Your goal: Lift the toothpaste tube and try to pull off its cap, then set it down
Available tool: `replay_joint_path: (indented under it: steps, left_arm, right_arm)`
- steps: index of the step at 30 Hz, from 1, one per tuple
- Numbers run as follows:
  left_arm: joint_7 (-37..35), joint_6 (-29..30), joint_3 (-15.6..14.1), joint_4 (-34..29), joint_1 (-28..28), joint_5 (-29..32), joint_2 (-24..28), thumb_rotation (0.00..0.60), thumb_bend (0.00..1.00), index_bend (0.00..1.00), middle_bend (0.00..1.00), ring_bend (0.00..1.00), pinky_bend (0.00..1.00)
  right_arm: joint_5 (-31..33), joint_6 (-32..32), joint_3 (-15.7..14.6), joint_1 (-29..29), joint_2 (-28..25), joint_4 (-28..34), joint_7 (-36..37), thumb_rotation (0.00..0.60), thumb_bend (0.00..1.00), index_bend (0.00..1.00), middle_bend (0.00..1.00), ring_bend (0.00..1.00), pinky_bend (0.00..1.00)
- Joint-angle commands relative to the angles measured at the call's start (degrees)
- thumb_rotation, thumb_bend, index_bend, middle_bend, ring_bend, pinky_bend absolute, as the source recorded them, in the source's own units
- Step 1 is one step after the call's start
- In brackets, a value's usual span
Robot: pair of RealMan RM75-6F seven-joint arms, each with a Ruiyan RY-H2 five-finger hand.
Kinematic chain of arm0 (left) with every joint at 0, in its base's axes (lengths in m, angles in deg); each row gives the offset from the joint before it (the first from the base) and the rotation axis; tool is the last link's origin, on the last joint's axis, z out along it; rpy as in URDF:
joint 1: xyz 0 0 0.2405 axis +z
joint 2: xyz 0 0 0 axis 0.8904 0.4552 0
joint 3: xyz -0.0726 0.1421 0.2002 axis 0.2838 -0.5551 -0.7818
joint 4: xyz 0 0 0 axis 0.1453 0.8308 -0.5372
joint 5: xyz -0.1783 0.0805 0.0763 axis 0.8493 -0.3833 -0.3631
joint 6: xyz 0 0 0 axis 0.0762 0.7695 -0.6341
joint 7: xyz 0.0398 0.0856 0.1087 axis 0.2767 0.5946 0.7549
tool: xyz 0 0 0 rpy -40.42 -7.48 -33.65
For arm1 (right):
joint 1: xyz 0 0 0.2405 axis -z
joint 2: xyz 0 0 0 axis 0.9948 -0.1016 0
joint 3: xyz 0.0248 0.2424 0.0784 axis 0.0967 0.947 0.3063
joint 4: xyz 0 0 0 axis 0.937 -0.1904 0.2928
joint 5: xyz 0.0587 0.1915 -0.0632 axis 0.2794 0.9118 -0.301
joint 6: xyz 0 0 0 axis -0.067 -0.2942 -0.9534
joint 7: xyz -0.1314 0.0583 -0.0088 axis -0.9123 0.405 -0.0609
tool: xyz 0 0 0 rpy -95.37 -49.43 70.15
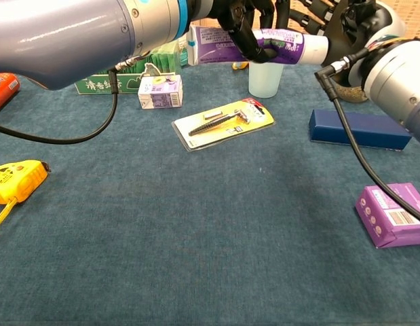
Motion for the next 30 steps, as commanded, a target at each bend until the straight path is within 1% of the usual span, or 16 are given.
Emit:
replay_joint_path:
  steps: [1,14,30]
  left_arm:
    - [-0.2,0.0,0.0,-0.2,0.2,-0.5,0.1,0.600,0.45,0.74,0.65,0.60,0.56]
    - [-1.6,-0.2,-0.4,-1.0,1.4,-3.1,0.7,0.600,0.45,0.74,0.65,0.60,0.56]
    - [-1.9,-0.9,0.1,1.2,1.4,-3.7,-1.0,0.600,0.45,0.74,0.65,0.60,0.56]
  right_arm:
    - [0.4,-0.2,0.2,0.1,-0.2,-0.4,0.4,0.156,0.00,0.00,0.00,0.00,0.00]
    - [0.5,-1.6,0.6,0.5,-1.1,-0.9,2.8,0.156,0.00,0.00,0.00,0.00,0.00]
    - [-0.9,-2.4,0.1,0.7,-1.8,0.6,5.5,0.156,0.00,0.00,0.00,0.00,0.00]
